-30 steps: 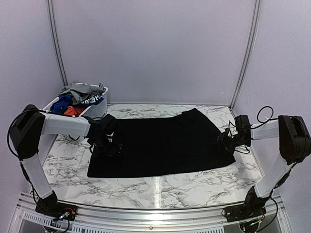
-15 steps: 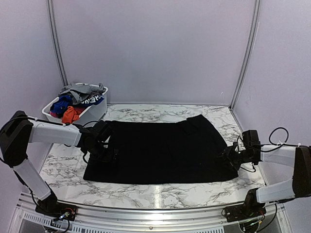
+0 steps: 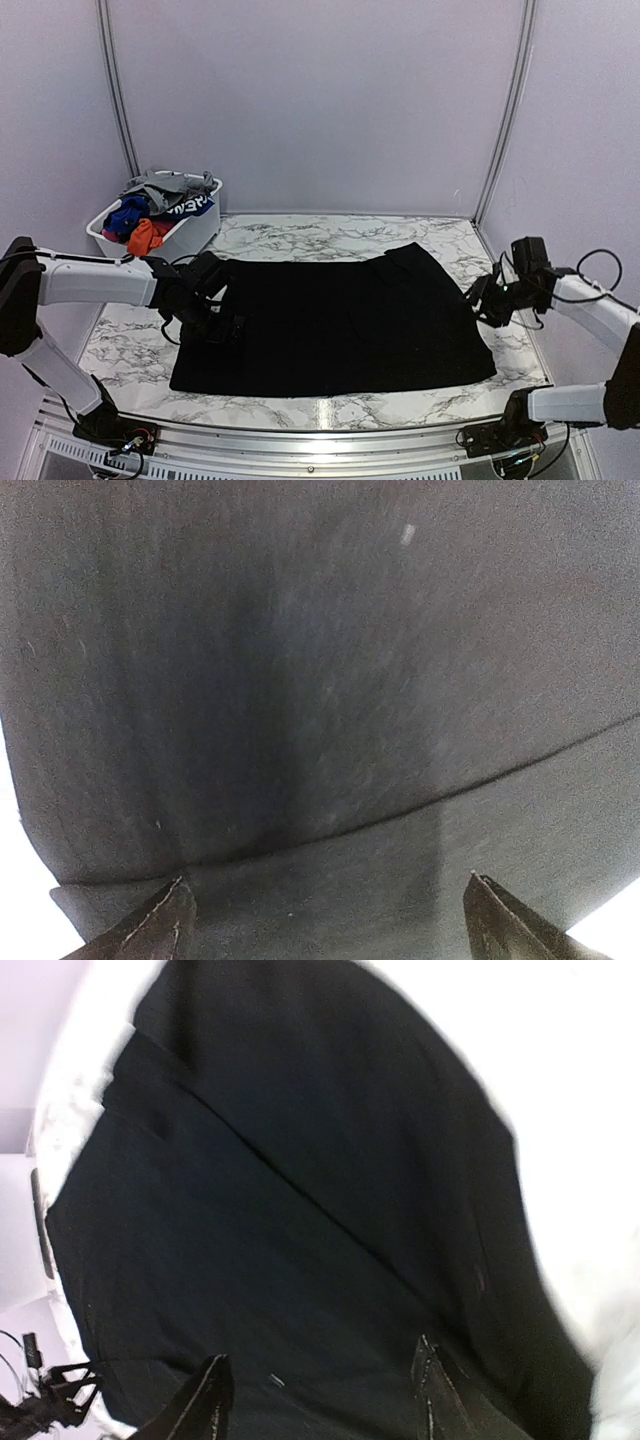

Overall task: Fold and stack the mixed laundry pile
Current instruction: Move the 1/3-folded T-shirt to the center of the board, then adjust the 1/3-folded T-shirt at the center of the board.

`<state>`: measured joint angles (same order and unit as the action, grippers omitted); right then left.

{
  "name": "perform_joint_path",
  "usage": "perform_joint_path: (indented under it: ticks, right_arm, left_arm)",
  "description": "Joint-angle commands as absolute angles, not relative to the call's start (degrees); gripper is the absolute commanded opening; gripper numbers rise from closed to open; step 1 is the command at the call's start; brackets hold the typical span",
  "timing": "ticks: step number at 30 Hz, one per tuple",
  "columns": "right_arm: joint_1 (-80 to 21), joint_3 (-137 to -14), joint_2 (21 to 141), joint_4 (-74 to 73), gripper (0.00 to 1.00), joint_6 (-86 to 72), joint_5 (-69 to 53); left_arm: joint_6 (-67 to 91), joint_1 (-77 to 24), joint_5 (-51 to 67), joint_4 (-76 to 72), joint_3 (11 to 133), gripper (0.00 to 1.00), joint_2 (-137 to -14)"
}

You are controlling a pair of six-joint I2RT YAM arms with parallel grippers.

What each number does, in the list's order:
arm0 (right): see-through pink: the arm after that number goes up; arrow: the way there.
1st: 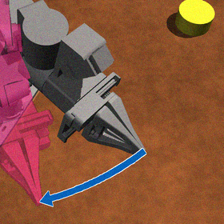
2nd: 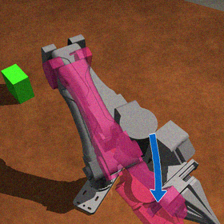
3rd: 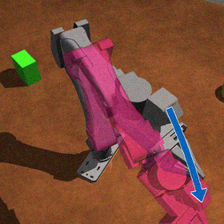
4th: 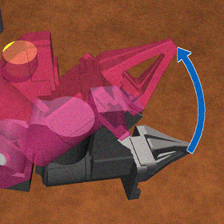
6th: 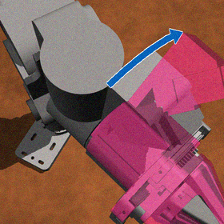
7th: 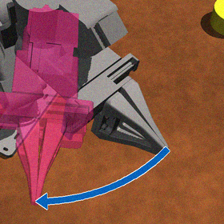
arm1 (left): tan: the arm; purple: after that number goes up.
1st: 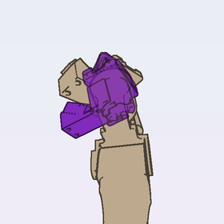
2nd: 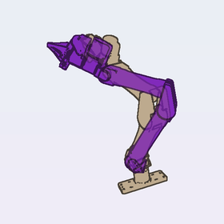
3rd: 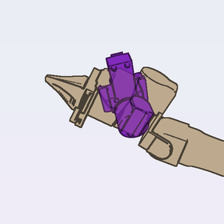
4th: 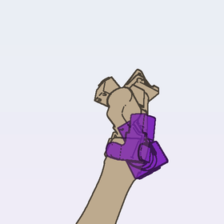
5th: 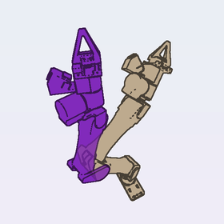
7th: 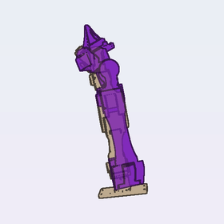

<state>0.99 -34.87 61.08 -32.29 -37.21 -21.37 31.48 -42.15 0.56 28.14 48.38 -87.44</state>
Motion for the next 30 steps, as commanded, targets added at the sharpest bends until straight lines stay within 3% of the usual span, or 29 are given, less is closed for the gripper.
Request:
perform_joint_path:
  ticks: [1,9,15,22,30]
  right_arm:
    - [-1.6,-52.3,74.1,-29.9,0.55,-27.3,-15.2]
    - [-12.2,-83.4,101.2,-30.4,0.52,-18.3,-6.5]
    - [-17.6,-97.1,117.3,-30.1,0.50,-17.8,-1.8]
    - [-21.9,-121.8,133.8,-39.5,0.46,-16.8,7.2]
    - [-23.7,-124.7,138.0,-43.8,0.46,-14.0,14.9]
  left_arm:
    - [30.2,-40.6,0.7,32.4,57.4,0.97,-90.8]
    - [31.7,-40.3,-1.5,32.9,66.9,0.98,-97.1]
    - [29.5,-38.9,-2.6,32.4,72.2,0.99,-99.1]
    - [28.9,-38.2,-1.4,33.0,74.3,0.99,-99.9]
    - [29.2,-37.3,-2.5,32.8,74.5,0.99,-100.5]
